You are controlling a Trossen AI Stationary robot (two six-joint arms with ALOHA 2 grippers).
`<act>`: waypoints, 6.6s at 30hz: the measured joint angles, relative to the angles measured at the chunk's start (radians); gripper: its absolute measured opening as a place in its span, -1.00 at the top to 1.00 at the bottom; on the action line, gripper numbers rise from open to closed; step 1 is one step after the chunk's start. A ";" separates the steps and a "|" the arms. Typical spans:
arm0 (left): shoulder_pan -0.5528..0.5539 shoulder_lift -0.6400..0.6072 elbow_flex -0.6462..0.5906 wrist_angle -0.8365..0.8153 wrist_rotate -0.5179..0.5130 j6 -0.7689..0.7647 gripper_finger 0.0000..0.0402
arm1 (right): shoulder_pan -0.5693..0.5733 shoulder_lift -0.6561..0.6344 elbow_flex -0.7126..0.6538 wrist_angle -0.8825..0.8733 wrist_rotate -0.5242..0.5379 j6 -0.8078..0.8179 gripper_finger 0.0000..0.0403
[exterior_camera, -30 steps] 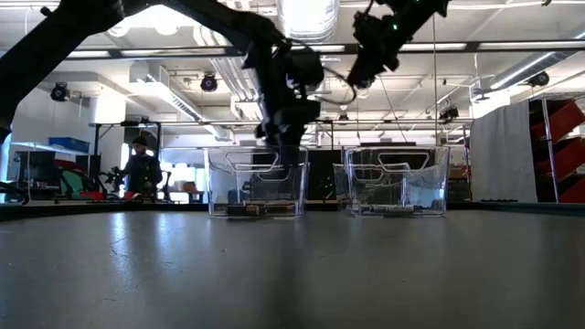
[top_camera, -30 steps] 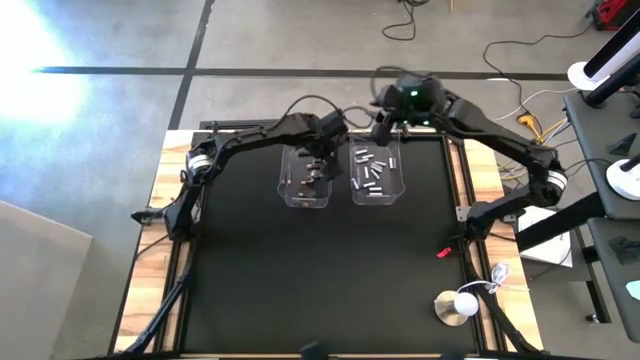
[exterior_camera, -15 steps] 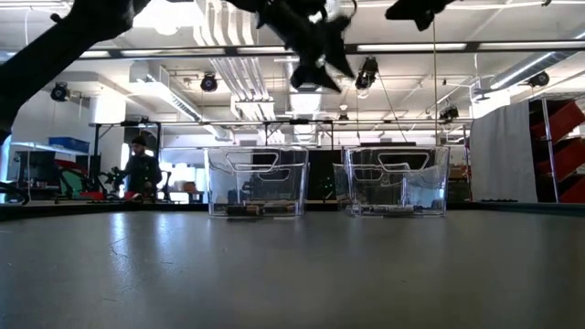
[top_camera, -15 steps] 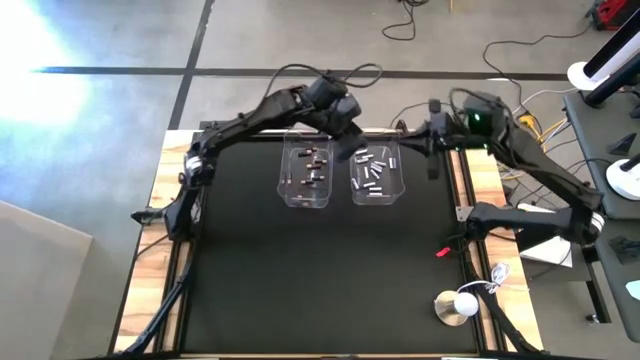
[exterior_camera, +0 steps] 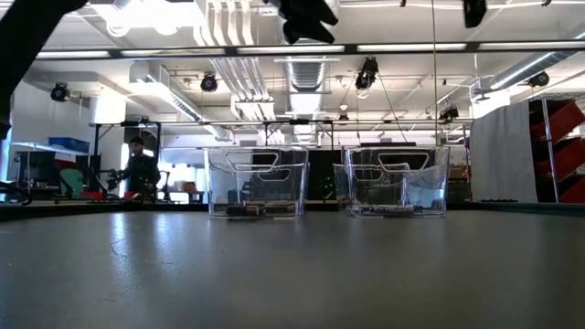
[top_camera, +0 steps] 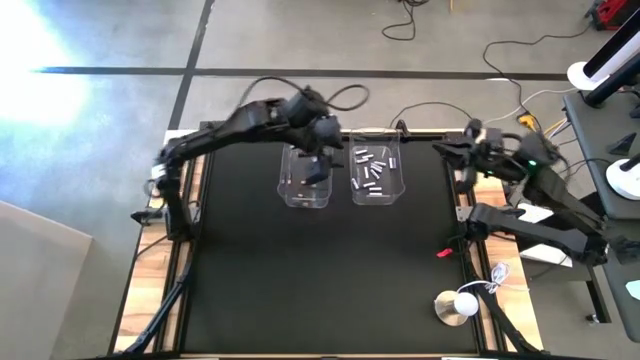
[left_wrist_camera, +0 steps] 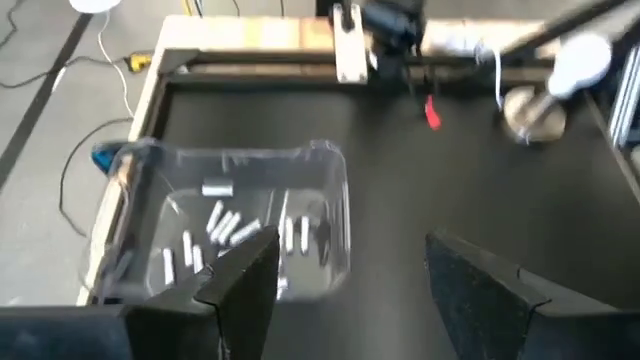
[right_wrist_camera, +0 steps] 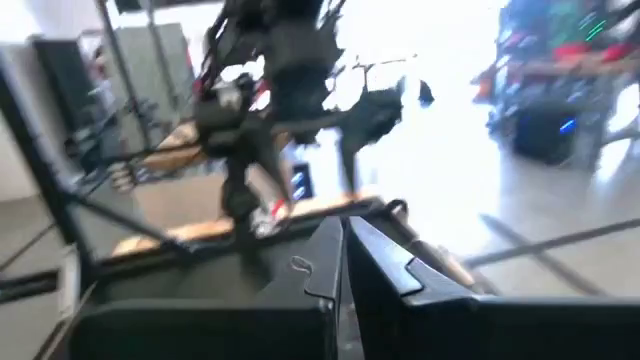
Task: Sort batteries
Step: Return to Home Position
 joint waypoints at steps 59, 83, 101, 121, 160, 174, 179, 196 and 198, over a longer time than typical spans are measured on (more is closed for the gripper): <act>-0.157 -1.550 -2.140 1.360 -0.064 -0.304 -0.13 | 0.513 -0.243 -0.651 0.406 0.157 -0.100 0.94; -0.253 -1.824 -2.222 1.131 -0.183 -0.326 -0.13 | 0.513 -0.514 -0.801 0.293 0.088 -0.155 0.94; -0.254 -1.908 -2.222 0.995 -0.216 -0.215 -0.13 | 0.512 -0.378 -0.801 0.271 0.116 0.067 0.94; -0.254 -1.757 -2.213 0.996 -0.218 -0.226 -0.13 | 0.512 -0.347 -0.802 0.272 0.115 0.067 0.94; -0.254 -1.672 -2.211 1.005 -0.232 -0.227 -0.13 | 0.550 -0.334 -0.773 0.299 0.918 -0.569 0.94; -0.254 -1.668 -2.211 1.006 -0.233 -0.227 -0.13 | 0.550 -0.342 -0.771 0.303 0.769 0.074 0.94; -0.254 -1.668 -2.211 1.006 -0.233 -0.227 -0.13 | 0.550 -0.342 -0.771 0.302 0.542 0.108 0.94; -0.254 -1.668 -2.211 1.006 -0.233 -0.227 -0.13 | 0.547 -0.340 -0.771 0.298 0.447 -0.035 0.94; -0.254 -1.668 -2.211 1.006 -0.233 -0.227 -0.13 | 0.547 -0.340 -0.771 0.298 0.447 -0.021 0.94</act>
